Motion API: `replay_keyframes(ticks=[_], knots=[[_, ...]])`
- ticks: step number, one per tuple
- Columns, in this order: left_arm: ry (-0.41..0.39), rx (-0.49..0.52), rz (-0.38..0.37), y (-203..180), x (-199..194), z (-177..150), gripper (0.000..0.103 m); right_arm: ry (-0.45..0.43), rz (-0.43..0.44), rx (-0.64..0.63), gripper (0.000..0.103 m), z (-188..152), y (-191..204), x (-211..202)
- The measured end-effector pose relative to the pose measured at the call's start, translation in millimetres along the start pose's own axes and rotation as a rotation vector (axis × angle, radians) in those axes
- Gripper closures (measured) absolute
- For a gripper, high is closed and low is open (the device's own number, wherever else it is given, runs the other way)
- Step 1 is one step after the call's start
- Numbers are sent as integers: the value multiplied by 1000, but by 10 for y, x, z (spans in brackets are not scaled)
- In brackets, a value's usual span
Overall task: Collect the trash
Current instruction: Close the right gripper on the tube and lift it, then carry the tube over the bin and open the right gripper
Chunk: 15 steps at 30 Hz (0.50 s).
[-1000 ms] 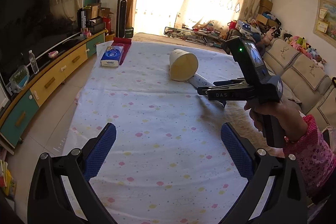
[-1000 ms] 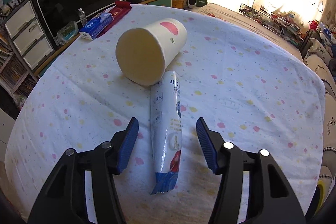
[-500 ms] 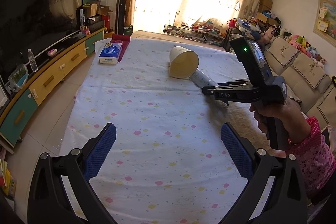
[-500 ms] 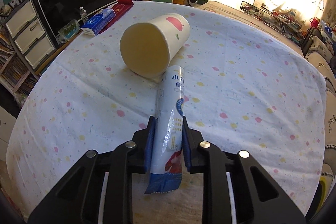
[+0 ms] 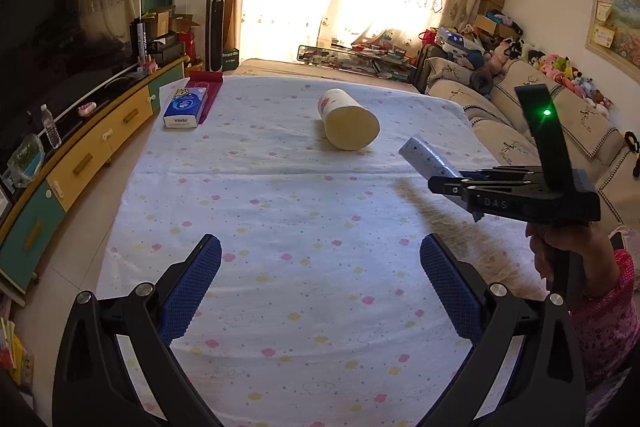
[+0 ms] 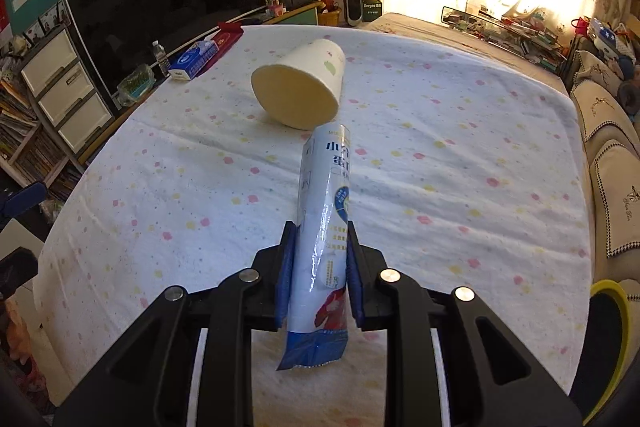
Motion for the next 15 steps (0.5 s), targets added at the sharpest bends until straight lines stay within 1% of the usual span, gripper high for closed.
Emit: replay_keyframes(ticks=[4, 7, 10, 15], knots=[[-1, 19, -13, -116, 33, 45, 5, -45, -34, 56, 81, -120, -308, -291], [-4, 33, -24, -220, 58, 92, 5, -78, -83, 112, 80, -224, -643, -502], [-2, 44, -36, -314, 107, 131, 5, -102, -150, 191, 80, -365, -1087, -699], [10, 62, -66, -507, 213, 204, 5, -103, -277, 329, 80, -685, -1881, -875]])
Point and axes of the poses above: each gripper's, at about its wrist camera, not at the fingertips, and x roughly the way its jaws point, y to its left, z to its top, the point moved 4 cm from there along x, roughly the way its jaws point, and after that the axes turned 6 degrees about x, right-handed, at the moved point
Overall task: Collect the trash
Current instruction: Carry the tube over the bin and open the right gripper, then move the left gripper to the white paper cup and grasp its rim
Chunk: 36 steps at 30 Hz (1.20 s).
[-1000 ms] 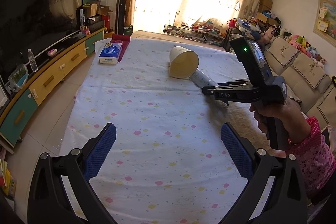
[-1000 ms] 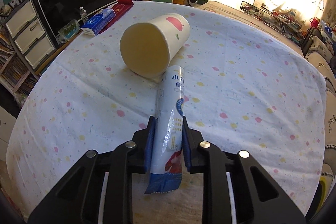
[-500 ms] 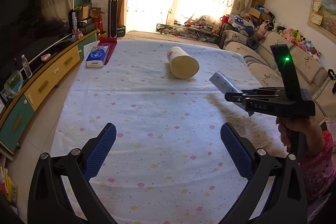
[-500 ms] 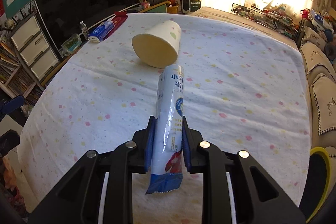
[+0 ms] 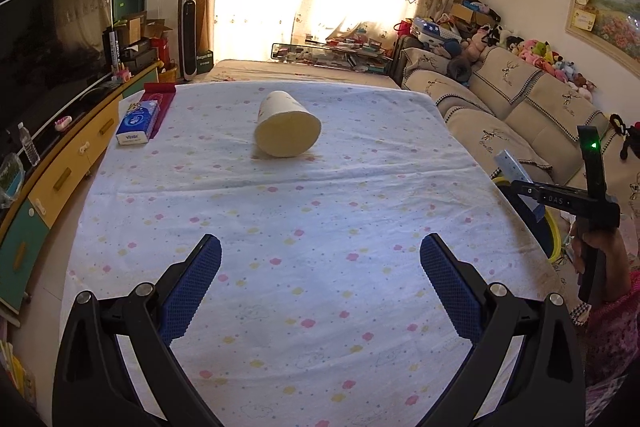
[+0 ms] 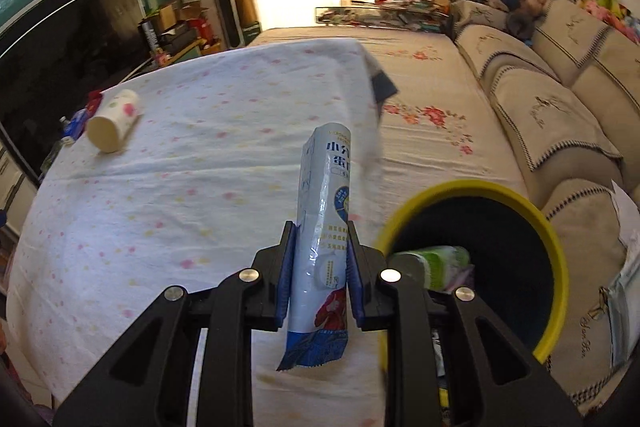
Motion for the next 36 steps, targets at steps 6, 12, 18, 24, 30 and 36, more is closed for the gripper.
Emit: replay_keyframes(ticks=[6, 12, 18, 24, 30, 36], knots=[[19, 16, -27, -197, 165, 100, 5, 31, -113, 128, 80, -112, -812, 207], [35, 38, -34, -317, 303, 184, 5, 54, -173, 208, 69, -227, -1213, 365], [49, 53, -40, -359, 408, 251, 5, 26, -167, 244, 60, -251, -1309, 306], [71, 57, -27, -282, 582, 363, 5, 9, -141, 235, 58, -216, -1245, 255], [81, 34, 1, -63, 845, 577, 5, -5, -112, 220, 58, -156, -1093, 248], [100, 66, 80, 189, 1167, 751, 5, -13, -92, 203, 58, -116, -980, 222]])
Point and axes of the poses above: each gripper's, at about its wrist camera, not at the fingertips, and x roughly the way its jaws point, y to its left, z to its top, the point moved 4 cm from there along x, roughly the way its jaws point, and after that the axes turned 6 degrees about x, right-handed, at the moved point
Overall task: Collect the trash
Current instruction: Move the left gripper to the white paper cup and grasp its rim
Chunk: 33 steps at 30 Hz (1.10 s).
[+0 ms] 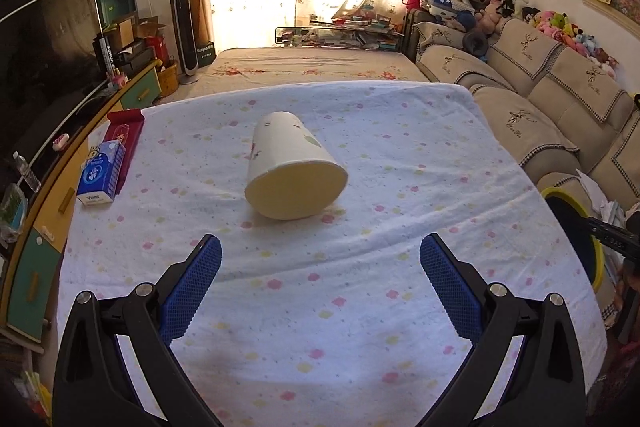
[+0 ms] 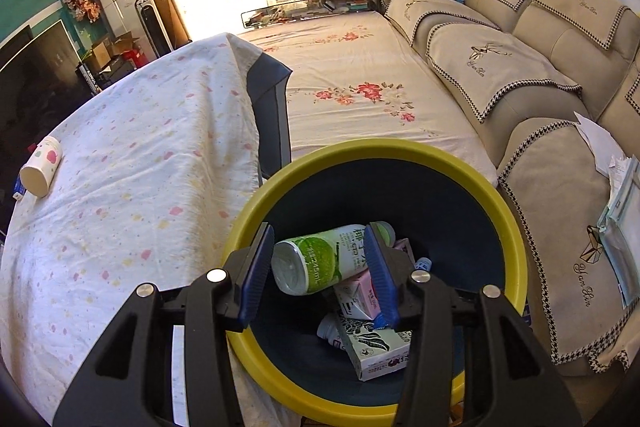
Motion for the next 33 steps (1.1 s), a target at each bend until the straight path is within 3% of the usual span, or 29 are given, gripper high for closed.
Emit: replay_keyframes(ticks=[5, 16, 21, 28, 33], knots=[[47, -6, 41, 222, 311, 69, 26, -9, 3, -6, 58, 31, 38, -40], [78, -21, 35, 445, 740, 267, 60, 8, 8, -22, 57, 37, 124, 21], [83, -23, 49, 432, 808, 317, 70, 12, 15, -29, 57, 40, 171, 48], [95, -29, 57, 444, 879, 325, 92, 11, 22, -29, 57, 32, 181, 39], [70, -28, 62, 422, 808, 344, 97, 3, 26, -22, 57, 22, 159, -19]])
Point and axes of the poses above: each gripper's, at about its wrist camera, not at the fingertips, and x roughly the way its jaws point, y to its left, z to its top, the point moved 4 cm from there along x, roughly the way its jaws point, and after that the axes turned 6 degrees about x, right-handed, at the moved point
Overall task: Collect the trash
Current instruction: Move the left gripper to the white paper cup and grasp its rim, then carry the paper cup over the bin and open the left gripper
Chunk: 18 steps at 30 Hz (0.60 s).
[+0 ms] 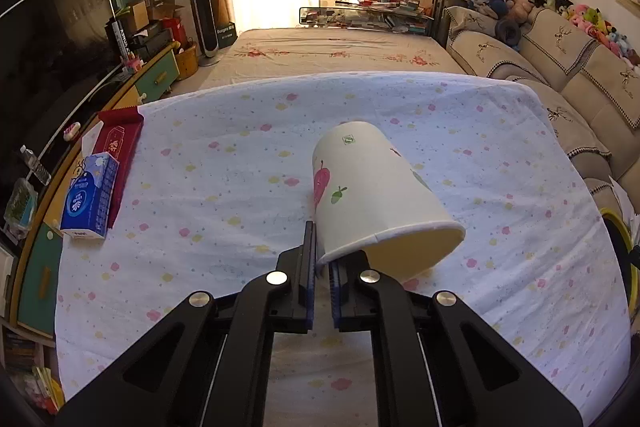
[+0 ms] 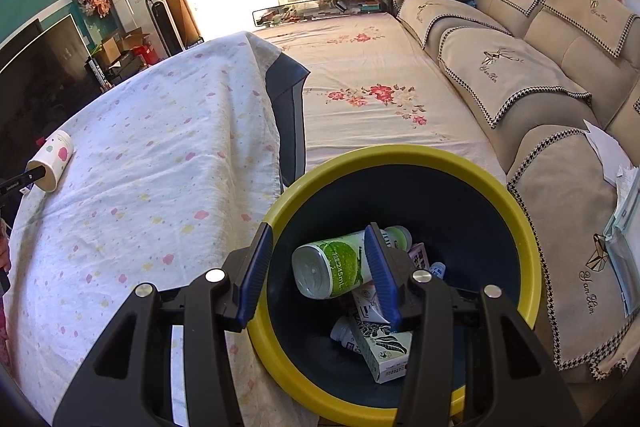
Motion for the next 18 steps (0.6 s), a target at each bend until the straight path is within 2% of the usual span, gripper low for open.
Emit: replay_keyframes(ticks=[7, 12, 18], knots=[[-67, 57, -5, -251, -335, 48, 99, -21, 8, 14, 57, -29, -67, -140], [-112, 119, -73, -665, -647, 76, 99, -40, 15, 34, 57, -77, -173, -273], [-145, 210, -191, -1418, -934, 98, 99, -63, 13, 63, 57, -154, -394, -455]])
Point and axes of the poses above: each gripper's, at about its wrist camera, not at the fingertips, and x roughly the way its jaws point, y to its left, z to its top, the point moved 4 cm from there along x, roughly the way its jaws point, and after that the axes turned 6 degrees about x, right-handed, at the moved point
